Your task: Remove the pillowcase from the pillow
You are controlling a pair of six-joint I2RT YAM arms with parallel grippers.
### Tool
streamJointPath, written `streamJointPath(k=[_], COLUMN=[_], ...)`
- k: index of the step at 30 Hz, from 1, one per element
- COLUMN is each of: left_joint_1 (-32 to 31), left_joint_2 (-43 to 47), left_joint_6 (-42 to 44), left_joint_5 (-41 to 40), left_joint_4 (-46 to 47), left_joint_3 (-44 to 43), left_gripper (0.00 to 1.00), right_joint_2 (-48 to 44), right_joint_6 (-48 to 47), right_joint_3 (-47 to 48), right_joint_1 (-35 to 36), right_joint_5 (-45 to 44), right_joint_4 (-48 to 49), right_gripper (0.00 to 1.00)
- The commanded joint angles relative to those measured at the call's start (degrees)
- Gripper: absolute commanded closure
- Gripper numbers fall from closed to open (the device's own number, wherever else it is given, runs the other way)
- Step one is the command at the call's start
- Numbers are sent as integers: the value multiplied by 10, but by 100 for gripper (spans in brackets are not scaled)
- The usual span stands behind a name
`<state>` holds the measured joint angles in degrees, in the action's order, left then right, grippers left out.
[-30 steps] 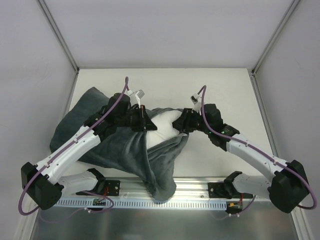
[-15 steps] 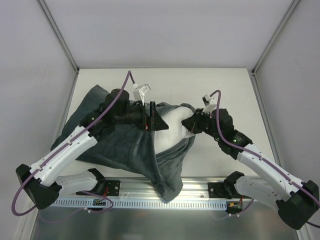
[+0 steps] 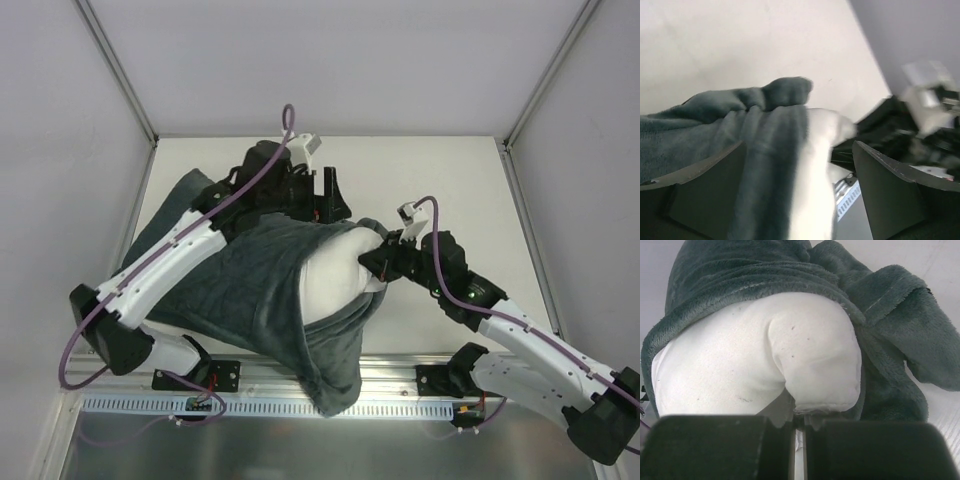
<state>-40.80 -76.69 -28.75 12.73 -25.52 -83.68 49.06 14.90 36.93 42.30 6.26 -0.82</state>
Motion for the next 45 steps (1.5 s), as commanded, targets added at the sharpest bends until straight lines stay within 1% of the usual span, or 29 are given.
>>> streamJointPath(k=[1, 4, 5, 6, 8, 9, 10, 11, 12, 16, 19, 20, 21, 23, 25, 27, 29, 31, 34, 36, 37, 38, 40, 41, 42, 43, 44, 45], left_joint_1=[2, -4, -4, -4, -4, -3, -2, -1, 0, 13, 56, 82, 94, 108, 114, 120, 127, 130, 130, 129, 128, 126, 107, 99, 91, 83, 68, 62], left_joint_2=[-44, -89, -97, -103, -116, -118, -120, -121, -119, -102, -86, -82, -78, -69, -61, -62, -72, -95, -132, -155, -157, -156, -134, -122, -93, -79, -50, -35], left_joint_6=[31, 29, 27, 23, 16, 14, 11, 10, 9, 1, -19, -24, -28, -21, -15, -22, -35, -44, -50, -52, -55, -58, -53, -47, -35, -30, -18, -12], left_joint_5=[-17, -10, -10, -9, -4, -5, -8, -7, -8, -30, -30, -26, -22, -9, -13, -29, -38, -40, -16, 13, 47, 54, 38, 25, 12, -1, -23, -33], left_joint_4=[-49, -50, -51, -51, -51, -51, -51, -51, -51, -52, -52, -51, -51, -50, -50, -51, -51, -51, -51, -51, -51, -51, -51, -51, -51, -51, -51, -51], left_joint_3=[-22, -25, -25, -25, -27, -30, -31, -32, -32, -27, -10, 0, 4, 4, 0, -9, -14, -18, -18, -16, -14, -15, -16, -16, -16, -16, -16, -16], left_gripper=[12, 13, 21, 29, 55, 81, 91, 100, 100, 100, 100, 100, 100, 100, 100, 100, 100, 100, 100, 100, 100, 97, 75, 62, 37, 29, 22, 16], right_joint_2=[-29, -34, -34, -33, -34, -35, -37, -44, -48, -74, -106, -116, -137, -160, -193, -210, -224, -229, -218, -204, -193, -161, -121, -80, -60, -42, -6, 9], right_joint_6=[-9, -13, -14, -16, -21, -23, -25, -25, -26, -35, -44, -46, -50, -56, -56, -46, -34, -29, -31, -31, -30, -29, -36, -39, -43, -44, -43, -43], right_joint_3=[9, 7, 8, 9, 11, 12, 12, 11, 10, 11, 11, 10, 9, -4, -16, -32, -37, -34, -5, 18, 46, 62, 110, 123, 135, 146, 167, 176], right_joint_1=[9, 11, 11, 12, 13, 14, 15, 14, 15, 15, 15, 16, 15, 16, 15, 15, 14, 16, 15, 15, 14, 15, 13, 12, 9, 8, 7, 7], right_joint_5=[12, 13, 17, 20, 23, 23, 20, 18, 16, 5, -6, -9, -13, -19, -20, -13, 12, 18, -3, -55, -83, -122, -147, -150, -150, -145, -137, -134], right_joint_4=[28, 25, 25, 25, 21, 15, 13, 11, 11, -25, -54, -64, -88, -112, -144, -154, -142, -134, -129, -132, -137, -146, -157, -159, -157, -157, -155, -154], right_gripper=[99, 99, 99, 99, 99, 99, 99, 99, 99, 99, 99, 99, 99, 99, 99, 99, 99, 99, 99, 99, 99, 99, 99, 99, 99, 99, 99, 99])
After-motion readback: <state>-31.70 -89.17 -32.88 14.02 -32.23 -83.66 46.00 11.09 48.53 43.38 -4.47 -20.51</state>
